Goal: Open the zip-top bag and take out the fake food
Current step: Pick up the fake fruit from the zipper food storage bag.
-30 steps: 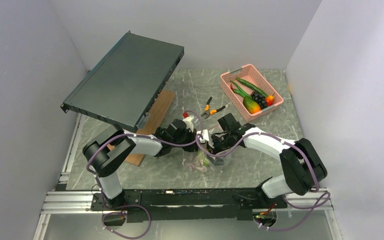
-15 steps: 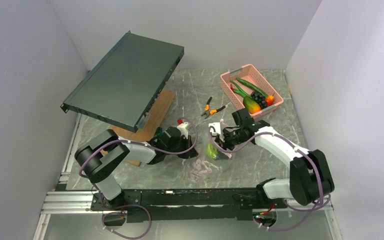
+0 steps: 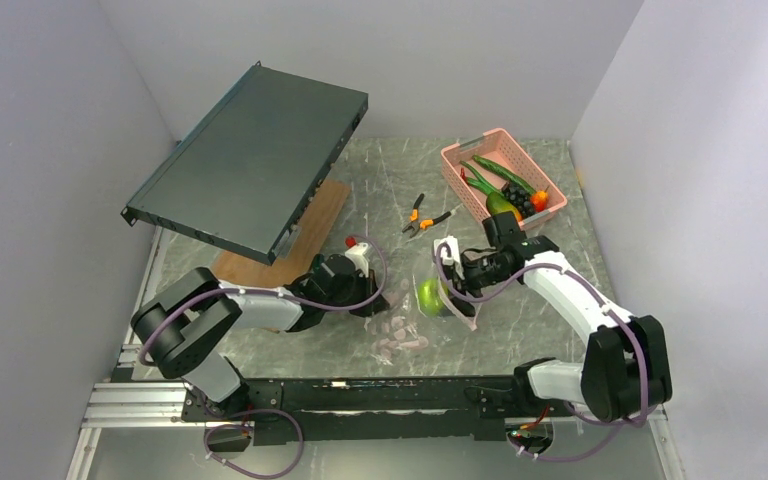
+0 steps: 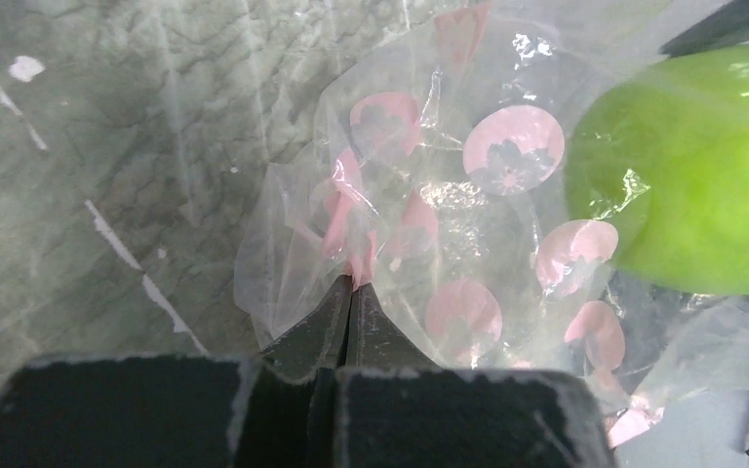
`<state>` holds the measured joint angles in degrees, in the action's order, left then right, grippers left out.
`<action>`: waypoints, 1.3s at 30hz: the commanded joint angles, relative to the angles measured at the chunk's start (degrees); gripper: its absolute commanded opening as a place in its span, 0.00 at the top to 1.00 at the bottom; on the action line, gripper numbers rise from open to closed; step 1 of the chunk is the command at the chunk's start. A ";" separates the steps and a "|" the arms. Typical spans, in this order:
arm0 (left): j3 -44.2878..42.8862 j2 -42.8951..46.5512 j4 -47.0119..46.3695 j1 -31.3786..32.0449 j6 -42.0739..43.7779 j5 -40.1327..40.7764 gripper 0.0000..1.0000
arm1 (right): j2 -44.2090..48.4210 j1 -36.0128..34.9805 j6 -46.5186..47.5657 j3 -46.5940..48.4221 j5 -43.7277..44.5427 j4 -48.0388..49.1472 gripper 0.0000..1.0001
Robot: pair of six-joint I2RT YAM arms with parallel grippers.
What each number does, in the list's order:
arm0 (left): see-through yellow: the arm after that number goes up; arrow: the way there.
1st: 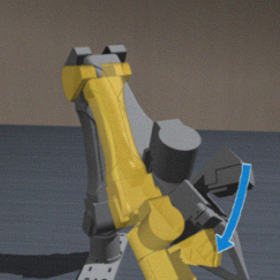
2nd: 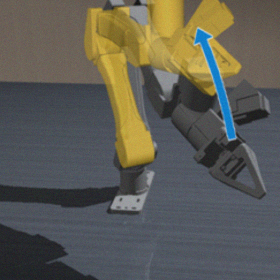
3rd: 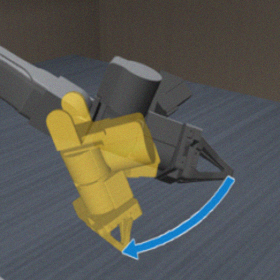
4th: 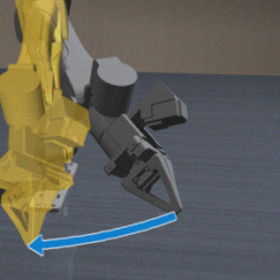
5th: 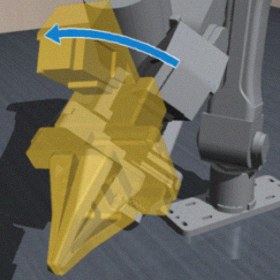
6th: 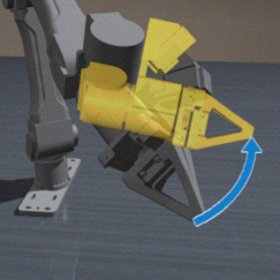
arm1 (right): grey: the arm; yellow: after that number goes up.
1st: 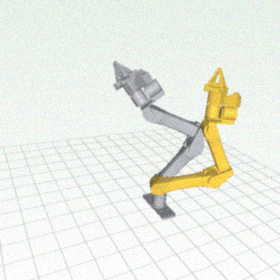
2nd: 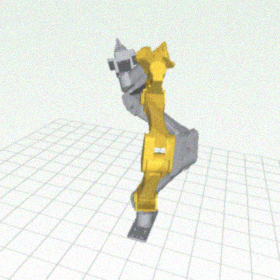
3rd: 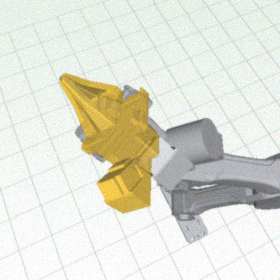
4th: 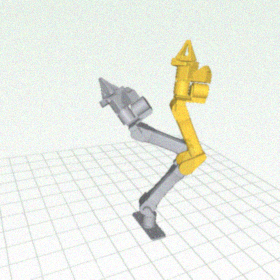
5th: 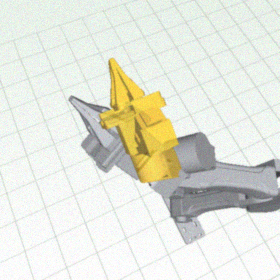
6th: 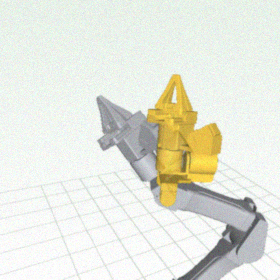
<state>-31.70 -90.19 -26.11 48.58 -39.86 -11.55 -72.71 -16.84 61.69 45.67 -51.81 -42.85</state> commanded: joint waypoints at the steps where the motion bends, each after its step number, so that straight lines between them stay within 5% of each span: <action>1: -0.35 2.97 4.05 -0.25 2.31 3.30 1.00 | 2.84 1.88 3.04 2.78 -5.58 -3.12 0.86; 28: 0.41 9.09 10.58 -0.58 4.39 10.68 1.00 | 3.72 10.75 13.22 7.62 -11.38 -16.72 0.88; 39: 1.71 10.51 10.83 -0.67 4.34 11.38 1.00 | 5.63 14.50 11.14 7.68 -12.70 -15.24 0.88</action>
<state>-30.61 -81.54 -14.76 48.12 -36.42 -1.30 -68.93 -3.62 72.58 51.40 -60.69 -58.67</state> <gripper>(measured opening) 0.007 0.758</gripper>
